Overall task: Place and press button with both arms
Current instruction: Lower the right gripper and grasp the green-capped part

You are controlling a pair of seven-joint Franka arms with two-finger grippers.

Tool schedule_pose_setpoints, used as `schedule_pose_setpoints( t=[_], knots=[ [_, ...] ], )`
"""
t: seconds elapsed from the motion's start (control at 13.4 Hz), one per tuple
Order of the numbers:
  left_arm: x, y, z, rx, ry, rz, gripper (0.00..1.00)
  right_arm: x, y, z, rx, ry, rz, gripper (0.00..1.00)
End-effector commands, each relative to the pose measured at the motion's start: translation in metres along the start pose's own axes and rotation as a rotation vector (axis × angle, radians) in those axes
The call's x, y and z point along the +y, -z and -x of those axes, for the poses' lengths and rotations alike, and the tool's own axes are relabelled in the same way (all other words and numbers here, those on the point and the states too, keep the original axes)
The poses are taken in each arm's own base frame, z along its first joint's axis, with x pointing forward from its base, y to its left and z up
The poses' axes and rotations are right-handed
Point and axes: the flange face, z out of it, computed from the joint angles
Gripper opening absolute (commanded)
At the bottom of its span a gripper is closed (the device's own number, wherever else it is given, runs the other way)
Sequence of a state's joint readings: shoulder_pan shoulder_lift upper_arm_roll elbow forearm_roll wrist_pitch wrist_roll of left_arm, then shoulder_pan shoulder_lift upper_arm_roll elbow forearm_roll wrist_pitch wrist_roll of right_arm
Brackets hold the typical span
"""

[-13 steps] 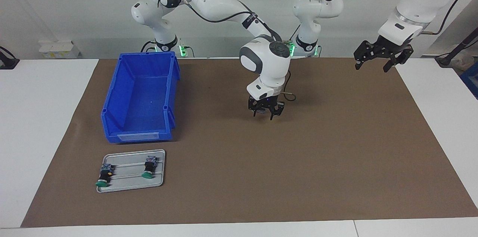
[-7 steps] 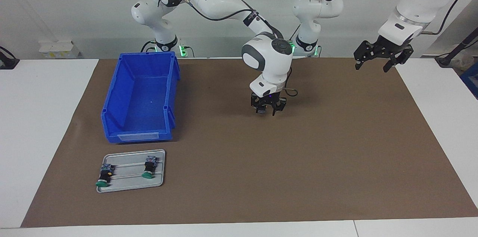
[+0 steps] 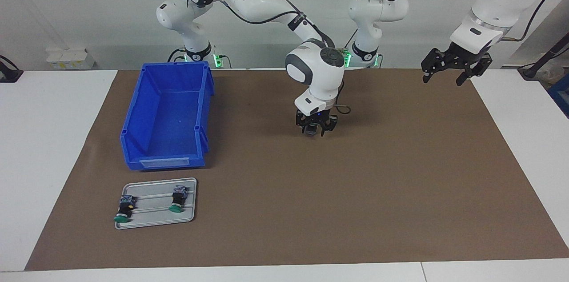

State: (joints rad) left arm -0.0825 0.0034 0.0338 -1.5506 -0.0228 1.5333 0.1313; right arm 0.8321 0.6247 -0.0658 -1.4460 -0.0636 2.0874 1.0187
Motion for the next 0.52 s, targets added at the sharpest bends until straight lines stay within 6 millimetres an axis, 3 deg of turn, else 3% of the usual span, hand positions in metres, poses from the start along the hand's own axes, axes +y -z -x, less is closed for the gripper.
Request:
schedule_pose_setpoints(
  t=[0.0,0.45],
  knots=[
    [-0.0011,0.001,0.0091,-0.005,0.013,0.003,1.0,0.0062,0.0018,0.005,-0.012,0.011,-0.028,0.73],
    [-0.0019,0.001,0.0092,-0.005,0.014,0.003,1.0,0.0119,-0.0046,0.0136,-0.031,0.022,-0.015,0.71]
  ],
)
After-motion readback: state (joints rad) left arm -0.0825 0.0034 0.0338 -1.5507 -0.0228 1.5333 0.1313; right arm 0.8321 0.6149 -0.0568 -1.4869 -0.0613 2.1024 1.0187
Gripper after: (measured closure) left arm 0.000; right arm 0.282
